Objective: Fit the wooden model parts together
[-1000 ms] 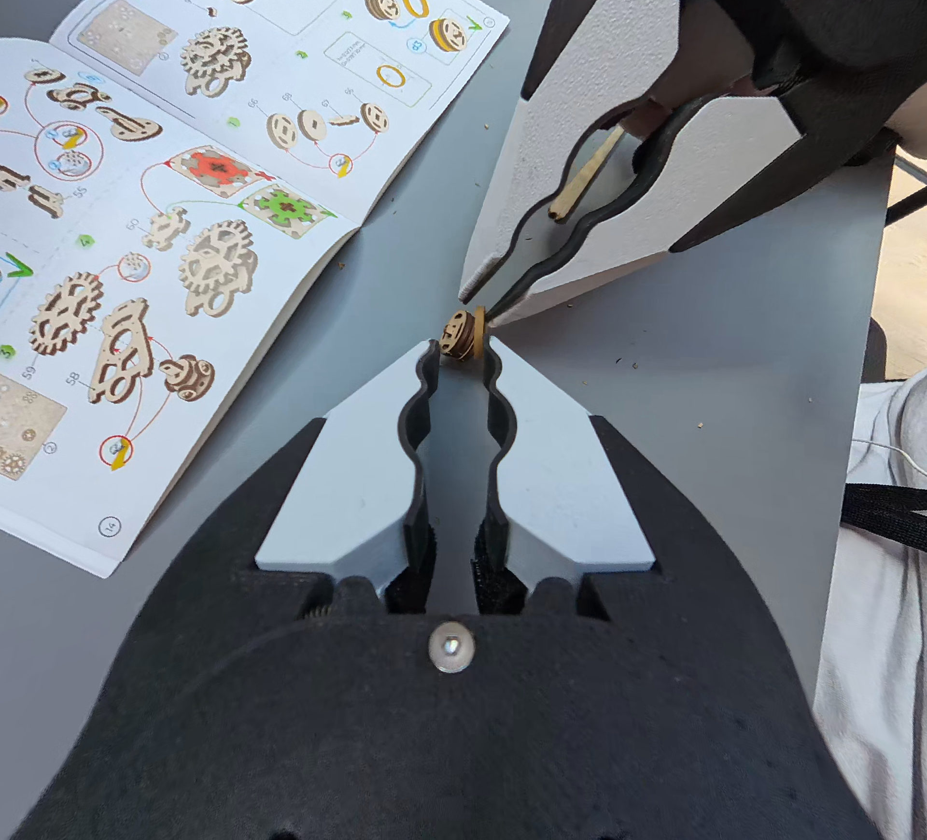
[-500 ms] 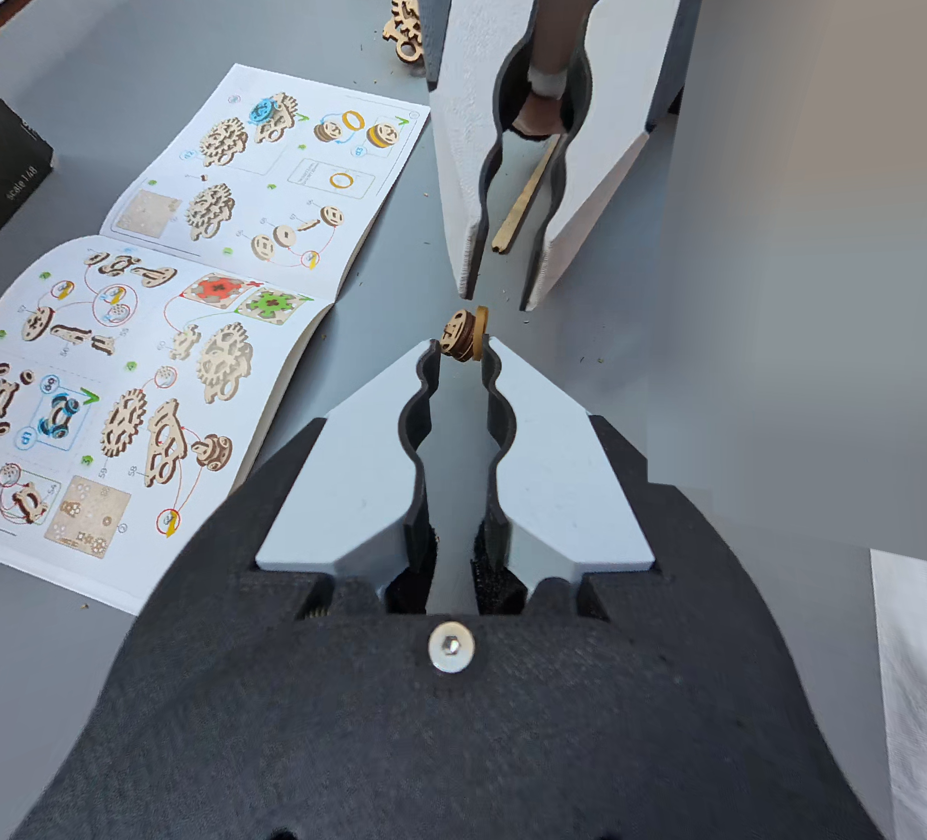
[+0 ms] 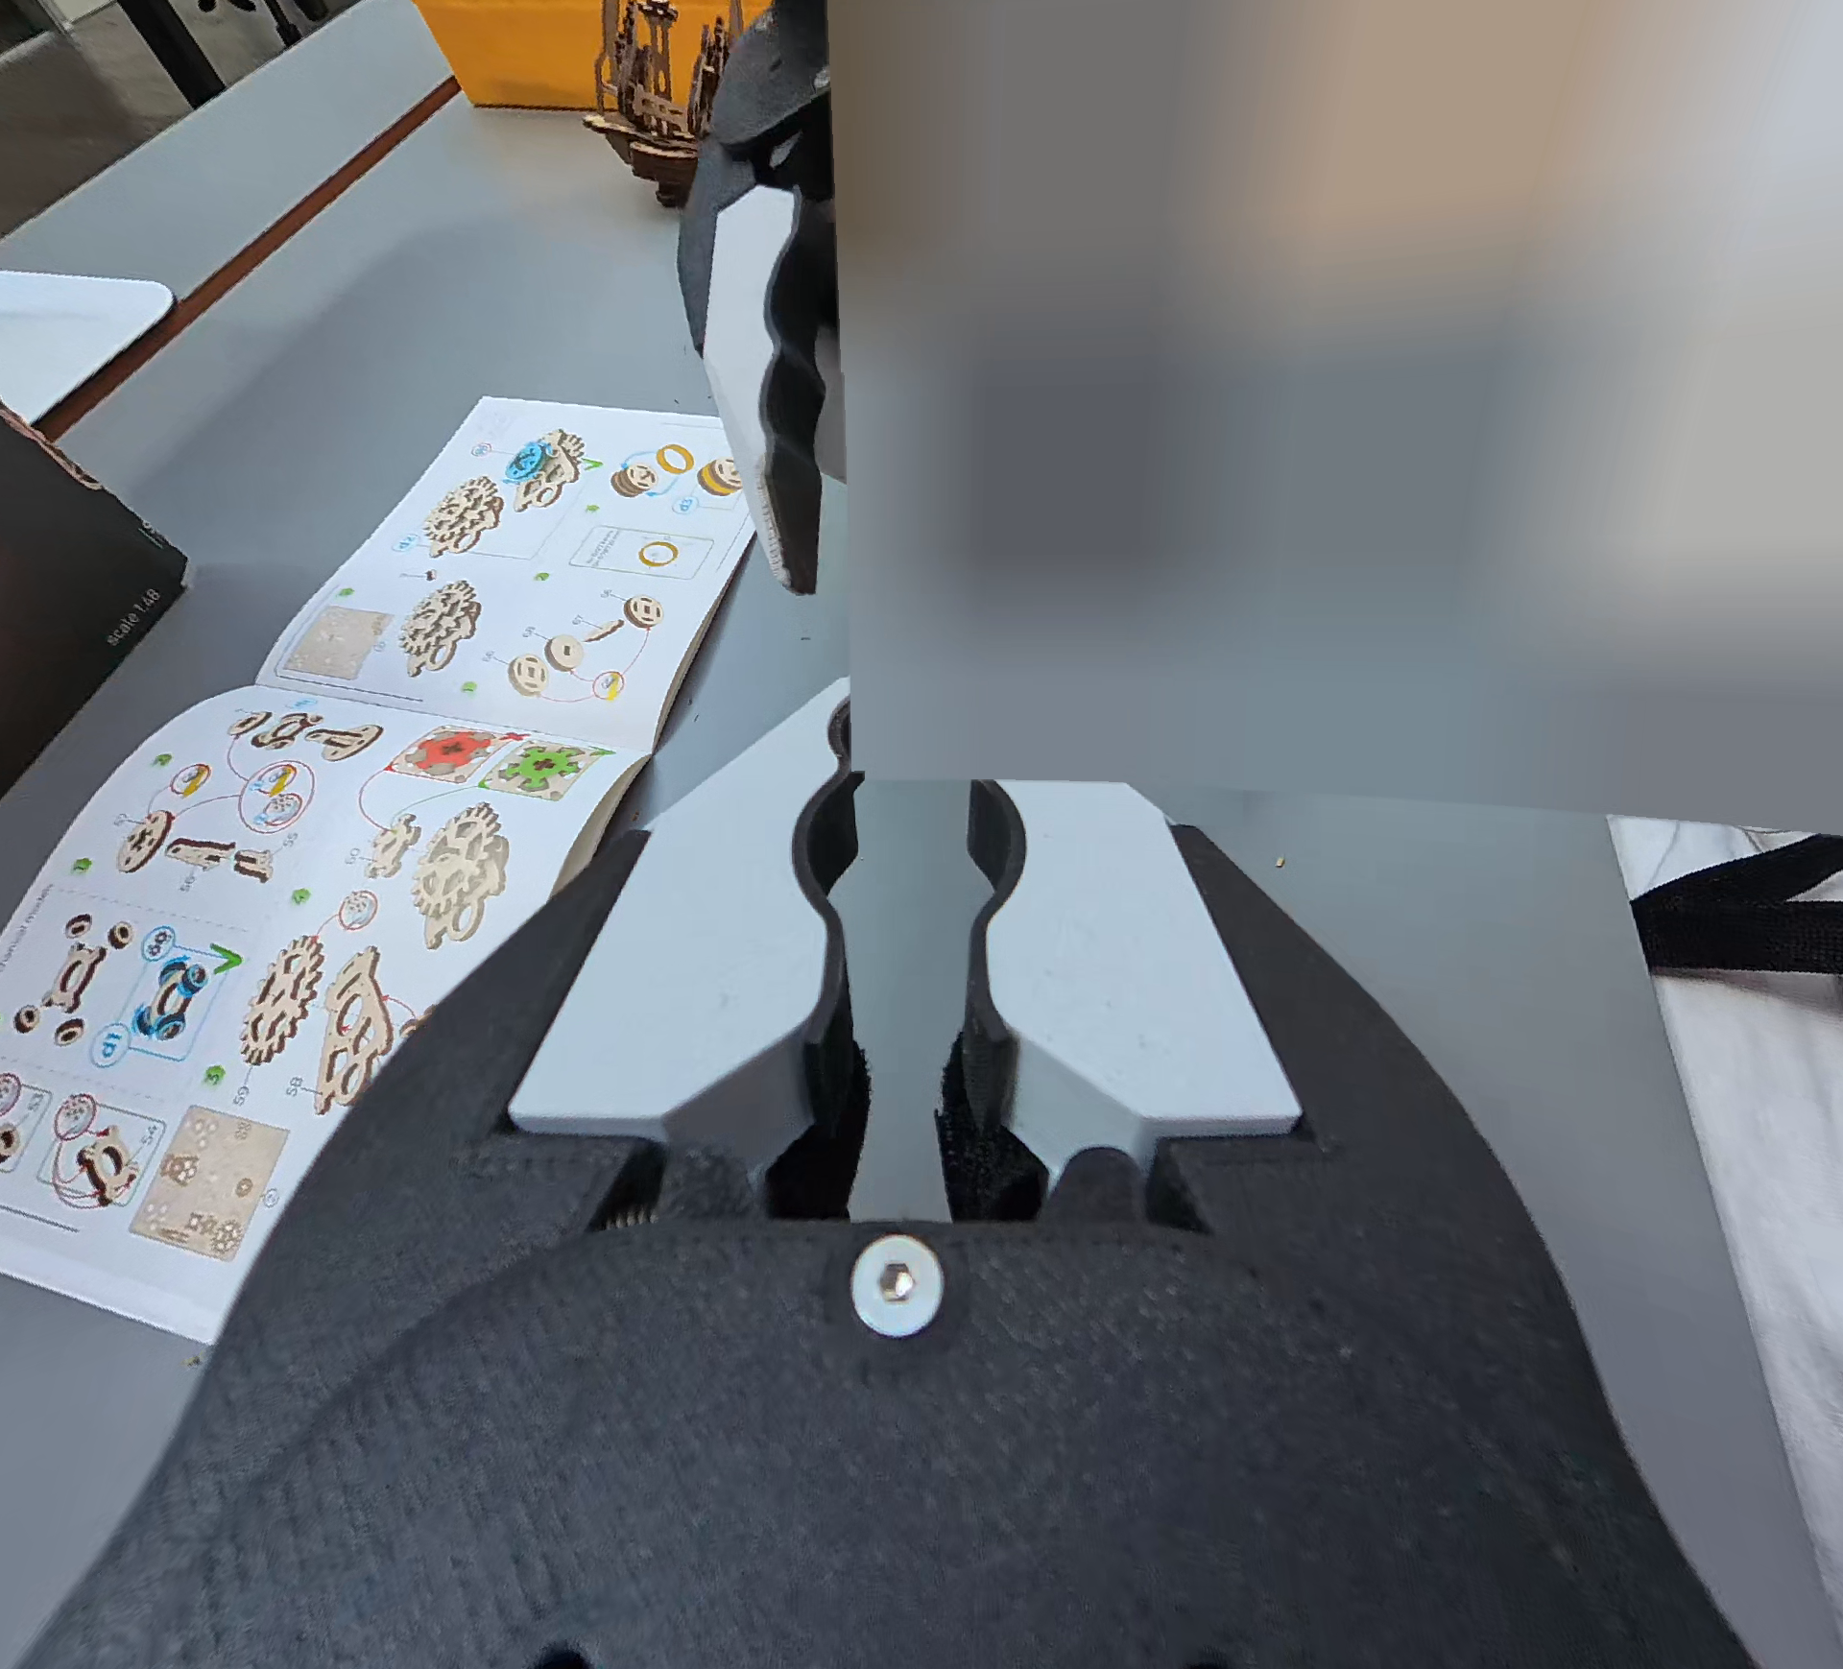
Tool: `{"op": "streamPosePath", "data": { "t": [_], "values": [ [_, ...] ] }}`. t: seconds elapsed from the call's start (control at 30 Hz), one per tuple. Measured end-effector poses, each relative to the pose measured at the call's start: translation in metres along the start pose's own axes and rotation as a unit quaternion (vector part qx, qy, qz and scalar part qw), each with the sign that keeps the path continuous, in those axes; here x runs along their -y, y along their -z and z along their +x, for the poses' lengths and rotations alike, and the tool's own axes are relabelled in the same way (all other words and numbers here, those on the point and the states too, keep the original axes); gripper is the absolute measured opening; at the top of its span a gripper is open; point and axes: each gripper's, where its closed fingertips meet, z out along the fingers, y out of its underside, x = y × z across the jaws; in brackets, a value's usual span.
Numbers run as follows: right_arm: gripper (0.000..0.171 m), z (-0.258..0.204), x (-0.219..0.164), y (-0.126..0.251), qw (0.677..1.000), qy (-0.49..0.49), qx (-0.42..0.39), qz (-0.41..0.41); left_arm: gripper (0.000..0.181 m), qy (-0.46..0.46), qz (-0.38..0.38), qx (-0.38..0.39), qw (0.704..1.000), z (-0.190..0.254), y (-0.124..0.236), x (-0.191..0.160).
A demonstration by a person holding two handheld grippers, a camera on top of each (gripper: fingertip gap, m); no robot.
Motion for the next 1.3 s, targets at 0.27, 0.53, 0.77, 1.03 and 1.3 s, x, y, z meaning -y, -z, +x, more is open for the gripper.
{"op": "streamPosePath", "data": {
  "t": [0.27,0.53,0.77,1.03,1.3],
  "values": [
    [0.039,0.002,-0.003,0.0,0.989,-0.136,0.054,0.006,0.014,-0.014,0.011,0.007,1.0,0.001,0.001,0.005],
    [0.038,-0.006,-0.015,-0.007,0.993,-0.098,0.062,-0.036,0.014,-0.01,-0.018,-0.013,1.0,0.009,-0.005,-0.005],
    [0.027,-0.008,-0.02,-0.01,0.991,0.107,-0.021,-0.071,0.014,0.103,-0.023,-0.059,0.993,0.009,-0.006,-0.012],
    [0.012,-0.005,-0.021,-0.014,0.991,0.111,-0.031,-0.075,0.014,0.184,-0.007,-0.096,0.978,0.008,-0.003,-0.01],
    [0.009,-0.008,-0.021,-0.016,0.99,0.117,-0.033,-0.076,0.014,0.223,0.007,-0.13,0.966,0.012,-0.002,-0.007]
  ]
}}
